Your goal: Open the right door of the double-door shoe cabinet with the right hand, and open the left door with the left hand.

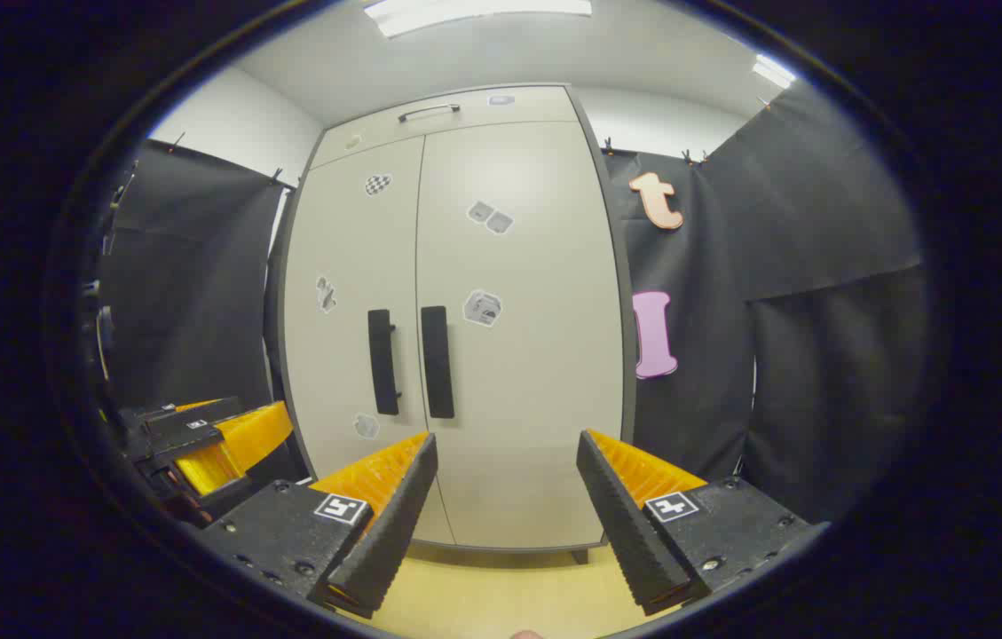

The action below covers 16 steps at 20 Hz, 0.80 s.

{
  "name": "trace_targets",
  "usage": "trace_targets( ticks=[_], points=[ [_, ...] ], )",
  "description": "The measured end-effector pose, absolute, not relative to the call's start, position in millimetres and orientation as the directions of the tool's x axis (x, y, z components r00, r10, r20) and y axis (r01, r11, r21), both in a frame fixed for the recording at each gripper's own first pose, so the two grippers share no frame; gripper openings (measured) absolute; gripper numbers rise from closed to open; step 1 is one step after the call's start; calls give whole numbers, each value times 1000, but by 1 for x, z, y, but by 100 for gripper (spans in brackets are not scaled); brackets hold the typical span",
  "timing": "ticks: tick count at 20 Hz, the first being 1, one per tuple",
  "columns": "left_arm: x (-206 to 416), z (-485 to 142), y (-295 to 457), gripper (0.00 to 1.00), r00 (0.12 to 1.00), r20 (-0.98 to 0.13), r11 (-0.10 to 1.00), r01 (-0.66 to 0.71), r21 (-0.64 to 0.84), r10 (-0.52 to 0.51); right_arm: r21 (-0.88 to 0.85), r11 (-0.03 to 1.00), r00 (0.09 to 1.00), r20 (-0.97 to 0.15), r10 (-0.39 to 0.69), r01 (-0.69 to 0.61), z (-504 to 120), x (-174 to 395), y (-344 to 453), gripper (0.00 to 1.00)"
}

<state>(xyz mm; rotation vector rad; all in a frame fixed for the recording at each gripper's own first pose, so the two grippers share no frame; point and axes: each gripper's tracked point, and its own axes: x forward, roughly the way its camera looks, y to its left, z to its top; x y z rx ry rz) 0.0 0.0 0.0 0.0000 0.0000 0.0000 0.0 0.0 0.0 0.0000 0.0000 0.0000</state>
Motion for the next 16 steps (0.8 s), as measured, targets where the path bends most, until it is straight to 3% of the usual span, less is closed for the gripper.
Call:
trace_targets(
  ticks=[2,3,7,8,16],
  points=[
    [2,-3,-2,94,1000,-2,1000,2,13,-2,0,1000,1000,-12,13,-13,-3,2,4,95],
    [3,-4,-5,94,1000,-1,1000,12,10,-12,-5,1000,1000,-12,14,-14,-4,3,5,99],
    [4,-3,-10,94,999,3,999,32,-2,-32,-26,1000,1000,1,14,-14,-2,1,7,95],
    [4,-4,-10,94,999,2,999,34,0,-34,-27,1000,1000,6,10,-10,0,1,6,99],
    [7,-1,-12,94,999,16,999,48,0,-48,-10,1000,1000,5,-18,18,1,2,3,99]
  ],
)
